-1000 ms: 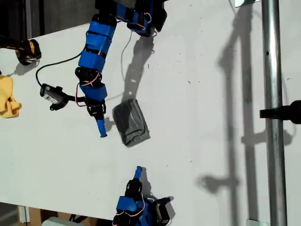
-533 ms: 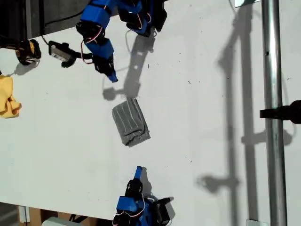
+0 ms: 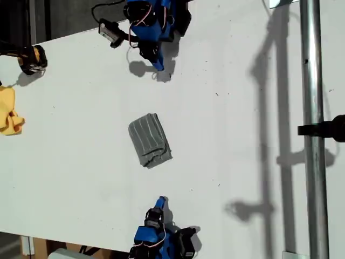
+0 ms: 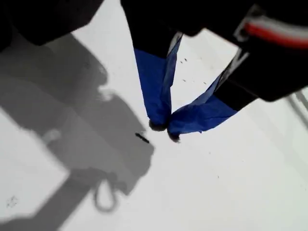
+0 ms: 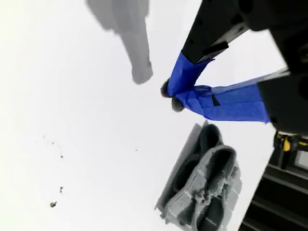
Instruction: Grasp corners of a towel and fold twice.
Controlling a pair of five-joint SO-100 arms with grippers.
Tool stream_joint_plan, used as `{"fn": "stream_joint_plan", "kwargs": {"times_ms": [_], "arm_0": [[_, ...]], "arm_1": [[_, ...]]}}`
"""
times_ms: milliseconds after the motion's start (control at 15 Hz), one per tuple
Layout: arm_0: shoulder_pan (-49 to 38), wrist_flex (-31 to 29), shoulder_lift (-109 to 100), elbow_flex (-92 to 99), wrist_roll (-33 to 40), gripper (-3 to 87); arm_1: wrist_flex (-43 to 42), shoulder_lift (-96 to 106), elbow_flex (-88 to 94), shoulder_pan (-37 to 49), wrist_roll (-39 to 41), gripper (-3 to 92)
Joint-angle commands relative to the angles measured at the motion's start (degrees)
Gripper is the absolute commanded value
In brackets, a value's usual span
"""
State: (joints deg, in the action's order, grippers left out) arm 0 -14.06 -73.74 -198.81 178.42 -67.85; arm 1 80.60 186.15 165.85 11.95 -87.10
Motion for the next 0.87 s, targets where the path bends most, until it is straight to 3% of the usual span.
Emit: {"fn": "stream_joint_plan", "kwargs": {"times_ms": [0,67,200,800], "arm_0": [[0.0,-0.3,-0.2,0.4,5.9,-1.8],[0.1,-0.3,-0.2,0.4,12.1,-1.8],[0.0,-0.3,-0.2,0.4,12.3,-1.8],[-0.2,-0.3,-0.2,0.4,12.1,-1.8]], "arm_1": [[-1.6,1.8,0.6,-1.9,-6.8,11.4],[-0.4,1.8,-0.2,-2.2,-6.9,15.1],[1.1,2.0,-0.1,-2.0,2.7,15.2],[1.1,2.2,0.1,-2.9,2.3,14.9]]}}
